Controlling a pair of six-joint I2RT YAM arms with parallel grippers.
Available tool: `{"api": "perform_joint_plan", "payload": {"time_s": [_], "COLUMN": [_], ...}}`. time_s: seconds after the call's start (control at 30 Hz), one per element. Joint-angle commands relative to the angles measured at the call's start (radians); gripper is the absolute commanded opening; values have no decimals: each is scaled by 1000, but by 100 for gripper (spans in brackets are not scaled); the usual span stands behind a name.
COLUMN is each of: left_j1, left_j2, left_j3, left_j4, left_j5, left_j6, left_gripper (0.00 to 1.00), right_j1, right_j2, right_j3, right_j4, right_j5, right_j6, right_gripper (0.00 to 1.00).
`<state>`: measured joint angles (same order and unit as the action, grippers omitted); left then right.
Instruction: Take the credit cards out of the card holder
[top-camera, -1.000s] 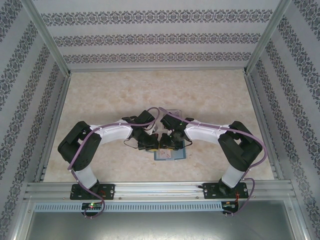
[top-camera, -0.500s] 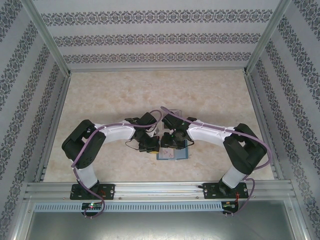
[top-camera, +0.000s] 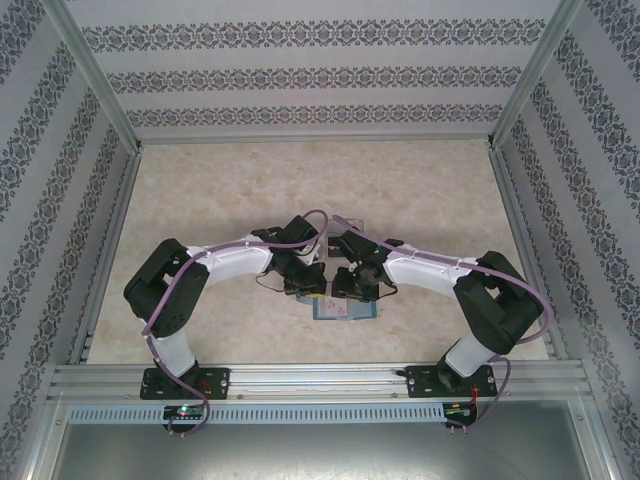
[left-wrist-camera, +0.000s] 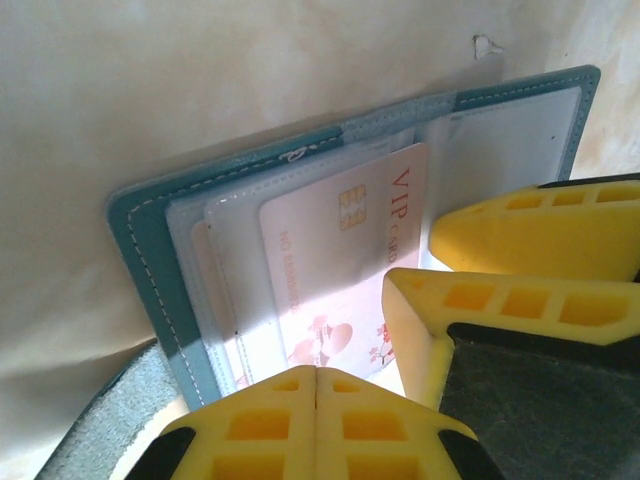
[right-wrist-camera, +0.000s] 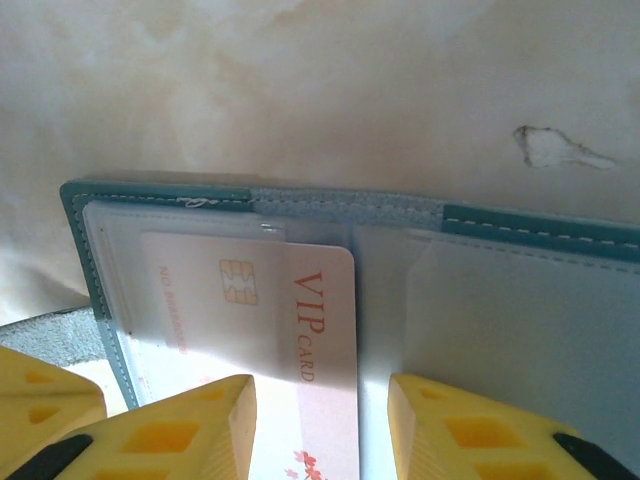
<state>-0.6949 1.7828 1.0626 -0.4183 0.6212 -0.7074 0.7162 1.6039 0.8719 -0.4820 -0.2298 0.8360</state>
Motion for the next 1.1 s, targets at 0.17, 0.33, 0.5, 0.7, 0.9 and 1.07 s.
{"api": "perform_joint_plan", "payload": {"time_s": [0.17,0.33,0.5,0.7,0.9,1.07], "left_j1": [-20,-20,-20,-21,-21,-21], "left_j2": [80,90,97,102,103,103], "left_j3": [8,8,5,5,7,7], "left_j4": [-26,-72,-88,-89,-88,-88], "left_j5": [1,-39,-52,-55,-53,-52], "left_j6": [26,51,59,57,56,56], "left_gripper": [0,0,0,0,0,0], "right_j1": [-17,-24,-25,-25,-25,-28], "right_j2": [-9,-10,-25,-59,-73,-42], "right_j3": [-33,-57,-67,-58,-57,-69], "right_j4": [48,94,117,111,118,150], "right_j5": [-32,-60,-78,-96,-112,-124], "right_j6": [15,23,29,35,39,38], "right_gripper": [40,36,31,29,28,22]}}
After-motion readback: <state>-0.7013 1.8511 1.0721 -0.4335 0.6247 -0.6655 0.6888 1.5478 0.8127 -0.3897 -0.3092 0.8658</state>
